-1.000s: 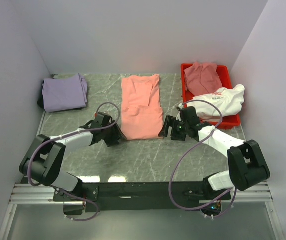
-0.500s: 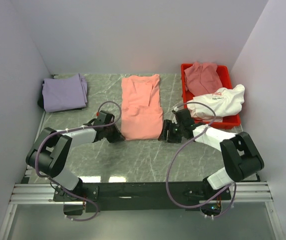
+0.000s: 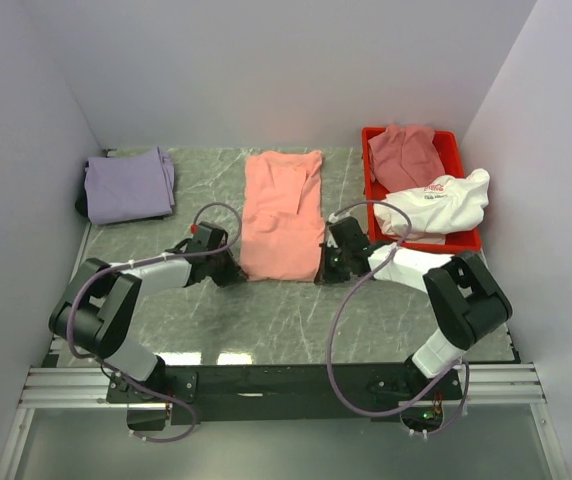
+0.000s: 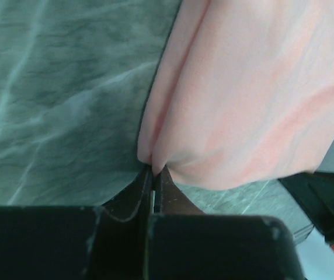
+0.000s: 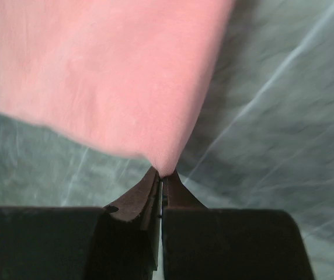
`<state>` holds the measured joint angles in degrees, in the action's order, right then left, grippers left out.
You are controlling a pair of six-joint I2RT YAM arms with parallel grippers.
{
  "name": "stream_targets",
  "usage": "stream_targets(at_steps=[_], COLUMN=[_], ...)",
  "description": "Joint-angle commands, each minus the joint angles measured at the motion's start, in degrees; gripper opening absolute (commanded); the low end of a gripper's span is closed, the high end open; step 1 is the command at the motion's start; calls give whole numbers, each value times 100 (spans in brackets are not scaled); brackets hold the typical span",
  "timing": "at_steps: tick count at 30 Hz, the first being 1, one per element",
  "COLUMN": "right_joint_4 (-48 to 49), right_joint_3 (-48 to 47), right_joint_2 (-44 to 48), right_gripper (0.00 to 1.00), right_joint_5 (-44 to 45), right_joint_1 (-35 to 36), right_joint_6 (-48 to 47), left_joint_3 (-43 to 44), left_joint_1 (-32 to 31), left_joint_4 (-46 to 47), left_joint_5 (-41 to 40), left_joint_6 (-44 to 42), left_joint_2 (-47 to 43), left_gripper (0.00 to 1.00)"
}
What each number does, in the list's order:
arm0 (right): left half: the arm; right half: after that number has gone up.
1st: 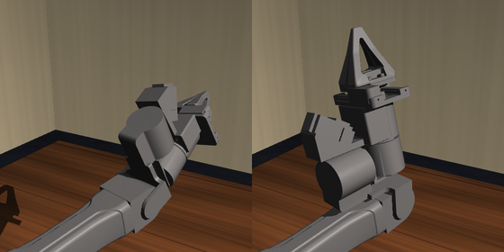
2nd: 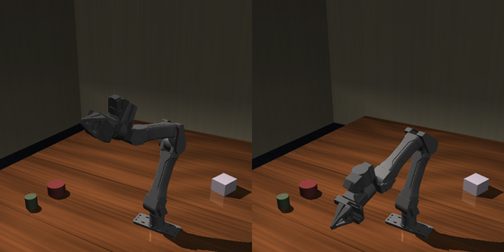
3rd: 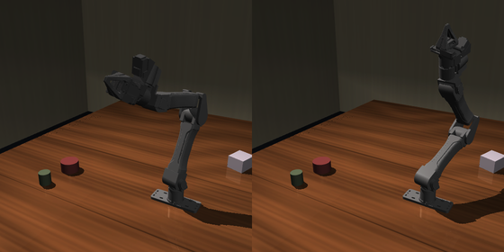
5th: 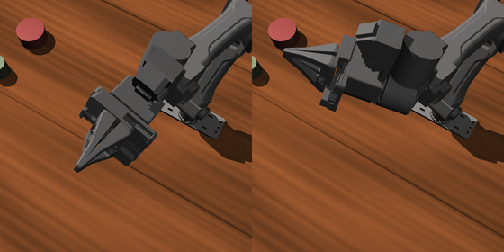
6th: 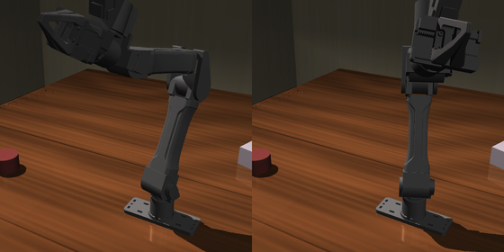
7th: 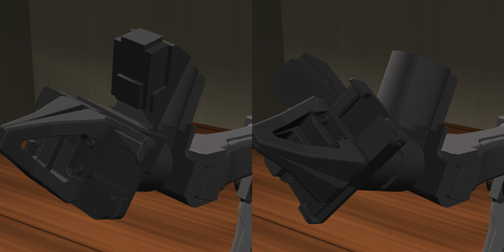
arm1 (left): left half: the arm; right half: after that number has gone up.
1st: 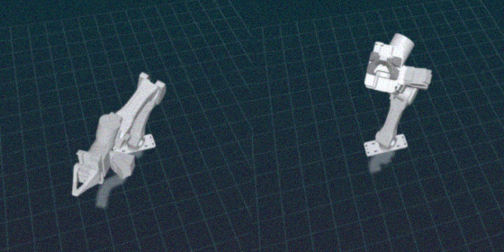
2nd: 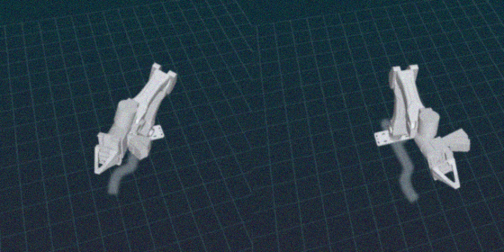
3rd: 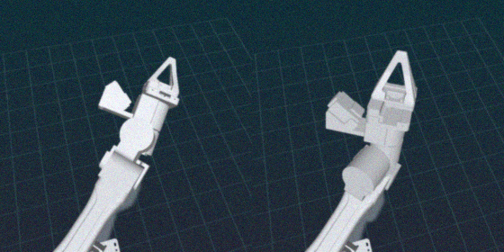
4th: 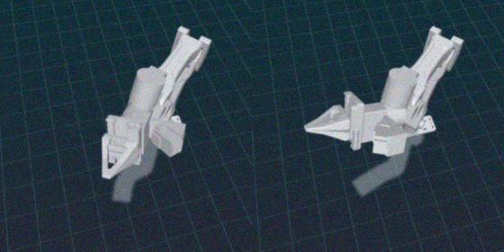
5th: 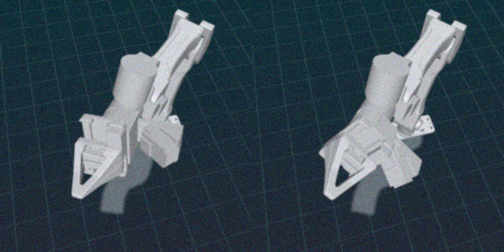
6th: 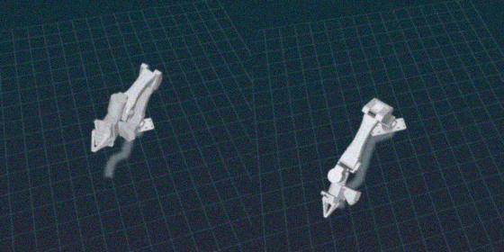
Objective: Fold and stack the t-shirts
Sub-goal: Fold the tshirt
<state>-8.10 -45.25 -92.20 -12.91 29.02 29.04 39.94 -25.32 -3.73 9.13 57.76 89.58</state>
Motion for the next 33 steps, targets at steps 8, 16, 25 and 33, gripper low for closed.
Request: stream_targets(at_steps=[8,16,25,33], right_joint_4=[-1597,-2688,-2627,-2433], right_joint_3=[-106,-238,-326,-124], right_joint_2=[1467,2382,2927,2989], right_gripper=[0,0,0,0], right_joint_5=[-1079,-2619,-3825,-4035], right_joint_1=[772,939,983,369], right_joint_6=[-188,-557,-373,-161], left_joint_3=[-847,-831,-119,285], left_joint_1=[-8,-25,-25,-25], left_joint_4=[-1304,-2852,-3222,-2590], left_joint_5=[-895,-1597,-2037,-2327], left_joint_6=[174,447,315,-10], left_joint_2=[-2423,-4746,-5750,-5373], left_gripper=[1,1,1,1])
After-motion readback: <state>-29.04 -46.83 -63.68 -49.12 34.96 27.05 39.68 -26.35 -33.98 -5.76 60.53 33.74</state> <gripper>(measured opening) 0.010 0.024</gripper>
